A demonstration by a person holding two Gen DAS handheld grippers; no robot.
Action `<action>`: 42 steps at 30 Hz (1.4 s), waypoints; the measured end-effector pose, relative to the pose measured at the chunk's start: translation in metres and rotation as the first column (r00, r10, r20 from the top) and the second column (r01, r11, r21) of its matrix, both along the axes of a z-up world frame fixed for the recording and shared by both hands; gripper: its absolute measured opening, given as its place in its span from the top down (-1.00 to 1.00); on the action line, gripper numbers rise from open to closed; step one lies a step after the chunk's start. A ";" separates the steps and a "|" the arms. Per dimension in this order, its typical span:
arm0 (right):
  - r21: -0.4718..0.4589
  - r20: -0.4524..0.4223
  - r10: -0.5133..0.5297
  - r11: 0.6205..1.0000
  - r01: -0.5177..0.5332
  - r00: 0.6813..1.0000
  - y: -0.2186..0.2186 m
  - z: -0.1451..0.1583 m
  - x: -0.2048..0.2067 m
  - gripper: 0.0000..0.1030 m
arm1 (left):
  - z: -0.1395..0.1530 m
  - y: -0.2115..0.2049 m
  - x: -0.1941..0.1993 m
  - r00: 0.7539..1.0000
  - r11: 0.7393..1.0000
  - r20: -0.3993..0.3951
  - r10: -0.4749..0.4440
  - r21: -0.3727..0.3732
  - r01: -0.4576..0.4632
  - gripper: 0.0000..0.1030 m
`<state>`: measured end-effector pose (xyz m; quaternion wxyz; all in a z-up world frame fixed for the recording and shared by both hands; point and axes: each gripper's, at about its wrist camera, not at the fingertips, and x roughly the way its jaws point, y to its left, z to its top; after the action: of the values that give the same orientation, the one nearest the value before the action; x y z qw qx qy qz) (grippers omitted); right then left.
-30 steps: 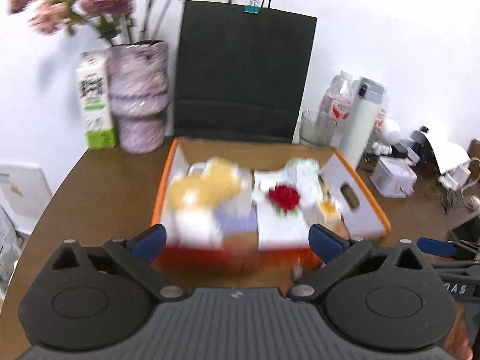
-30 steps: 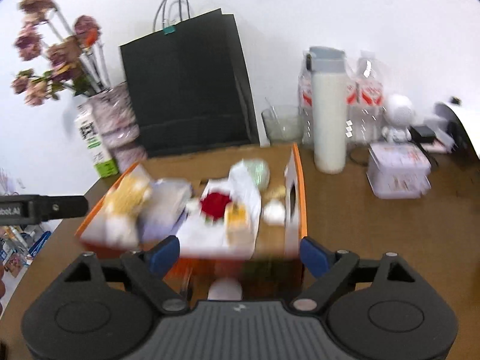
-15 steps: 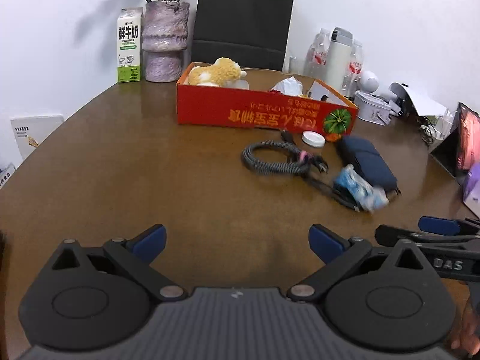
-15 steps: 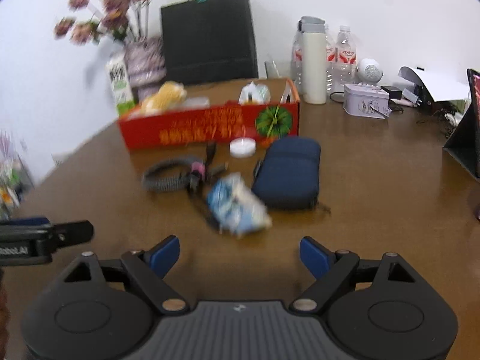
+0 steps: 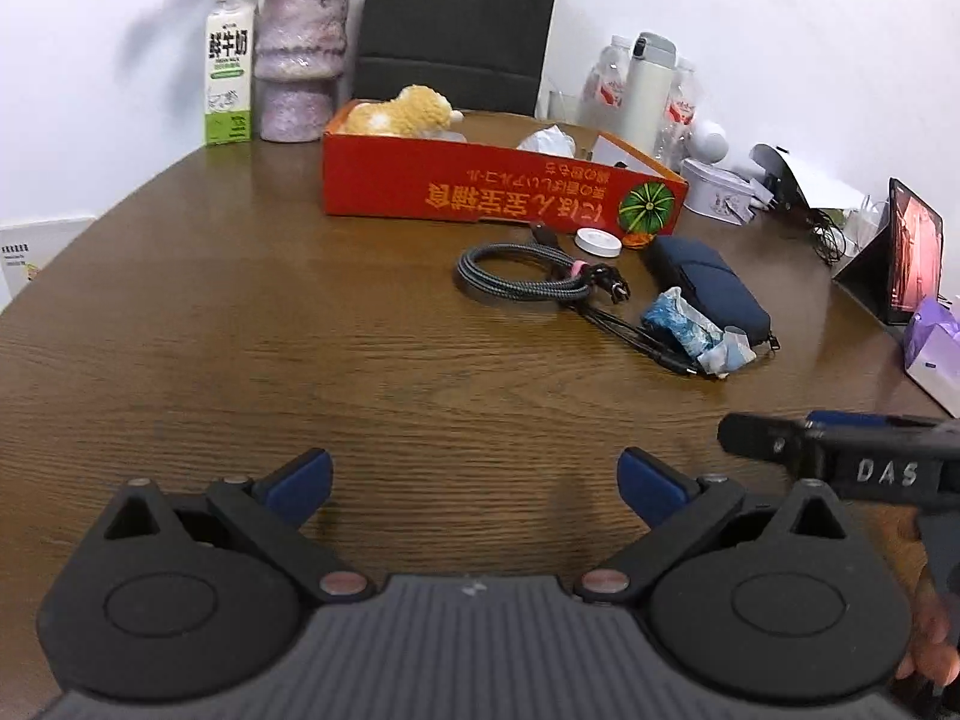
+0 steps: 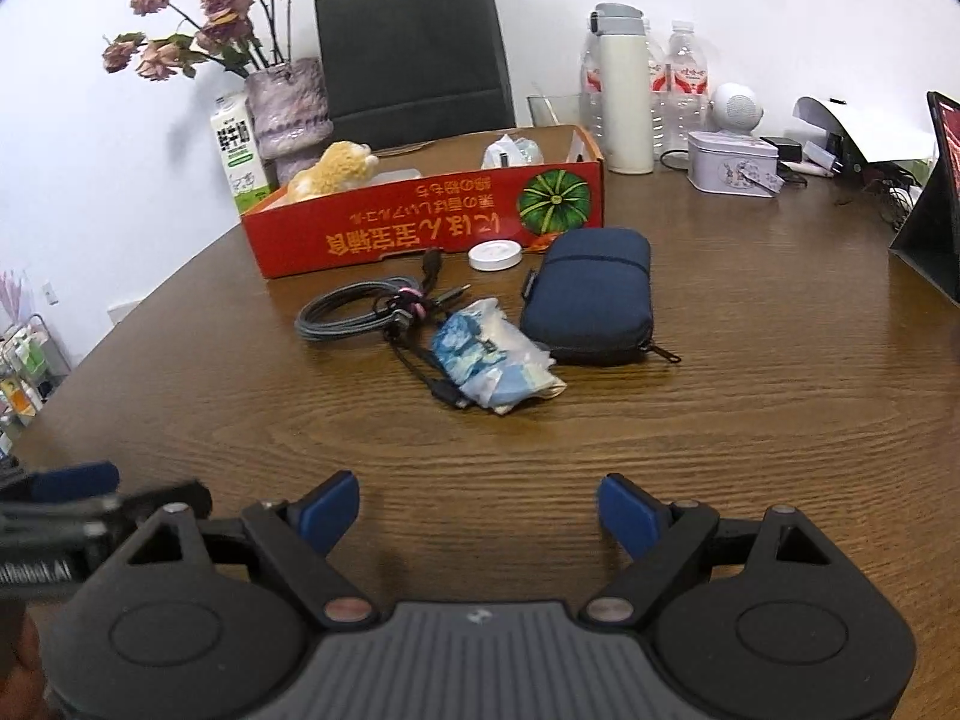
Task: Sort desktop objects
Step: 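Grasp the black coiled cable with the left gripper while the right grasps the white round puck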
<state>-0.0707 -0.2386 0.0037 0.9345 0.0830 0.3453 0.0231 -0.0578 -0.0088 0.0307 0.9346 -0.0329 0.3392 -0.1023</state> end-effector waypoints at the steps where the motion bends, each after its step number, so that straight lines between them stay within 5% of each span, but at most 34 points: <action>1: 0.002 0.006 -0.001 1.000 0.001 1.000 -0.002 0.001 0.001 -0.67 | 0.000 -0.001 0.002 1.000 1.000 0.006 -0.011 -0.004 0.011 -1.00; 9: -0.037 0.126 0.008 0.999 -0.003 0.992 -0.019 0.034 0.045 -0.58 | 0.018 -0.033 0.045 0.964 0.980 0.177 -0.197 0.034 0.194 -1.00; 12: -0.033 0.135 0.042 0.999 -0.038 0.990 -0.023 0.046 0.081 -0.55 | 0.020 -0.051 0.083 0.957 0.969 0.154 -0.244 0.074 0.235 -0.84; 18: -0.049 0.079 0.127 0.991 -0.123 0.989 -0.013 0.038 0.158 -0.44 | 0.006 -0.055 0.139 0.938 0.939 0.035 -0.344 0.010 0.344 -0.33; 21: -0.089 0.027 0.098 0.991 -0.096 0.995 -0.007 0.023 0.196 -0.31 | -0.003 -0.048 0.146 0.929 0.926 0.019 -0.371 -0.063 0.371 -0.09; 23: -0.118 -0.001 0.087 0.989 -0.086 0.996 -0.003 0.012 0.215 -0.20 | -0.005 -0.045 0.146 0.922 0.919 0.008 -0.386 -0.080 0.386 0.24; 25: -0.139 -0.037 0.066 0.988 -0.070 0.997 0.000 -0.001 0.228 0.09 | -0.002 -0.042 0.142 0.930 0.928 0.040 -0.366 -0.066 0.368 0.31; 26: -0.140 -0.046 0.064 0.988 -0.070 0.997 0.000 -0.006 0.231 0.09 | 0.001 -0.038 0.141 0.936 0.932 0.052 -0.349 -0.079 0.352 0.36; 27: -0.156 -0.026 0.070 0.985 -0.073 0.997 0.002 -0.009 0.230 0.12 | 0.004 -0.033 0.141 0.940 0.935 0.063 -0.336 -0.101 0.341 0.51; 28: -0.171 -0.019 0.082 0.982 -0.084 0.996 0.005 -0.009 0.229 0.25 | 0.007 -0.027 0.141 0.945 0.937 0.071 -0.320 -0.126 0.327 0.89; 29: -0.174 -0.015 0.097 0.980 -0.098 0.995 0.006 -0.009 0.229 0.26 | 0.010 -0.022 0.143 0.953 0.942 0.074 -0.294 -0.146 0.302 0.98; 35: -0.161 0.074 0.091 0.984 -0.078 0.993 0.003 0.008 0.210 0.26 | 0.020 0.010 0.147 0.986 0.964 0.086 -0.146 -0.211 0.161 0.98; 37: -0.142 0.137 0.091 0.987 -0.071 0.986 0.001 0.023 0.192 0.26 | 0.019 0.013 0.137 0.980 0.962 0.083 -0.181 -0.190 0.194 0.85; 39: -0.100 0.173 0.097 0.992 -0.080 0.980 -0.002 0.035 0.170 0.26 | 0.014 0.008 0.128 0.972 0.963 0.066 -0.227 -0.132 0.234 0.13; 40: -0.074 0.186 0.102 0.993 -0.089 0.977 -0.004 0.038 0.158 0.26 | 0.012 0.005 0.121 0.968 0.963 0.062 -0.243 -0.106 0.249 -0.44; 41: -0.052 0.195 0.104 0.994 -0.096 0.975 -0.005 0.040 0.145 0.26 | 0.011 0.001 0.119 0.966 0.963 0.064 -0.251 -0.089 0.256 -0.66; 42: -0.033 0.198 0.099 0.995 -0.095 0.975 -0.006 0.040 0.134 0.26 | 0.012 -0.006 0.120 0.963 0.962 0.077 -0.260 -0.066 0.265 -0.66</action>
<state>0.0631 -0.2446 0.0436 0.9631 0.0525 0.2539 0.0729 0.0627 -0.0150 0.0430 0.9218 -0.0194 0.3046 -0.2391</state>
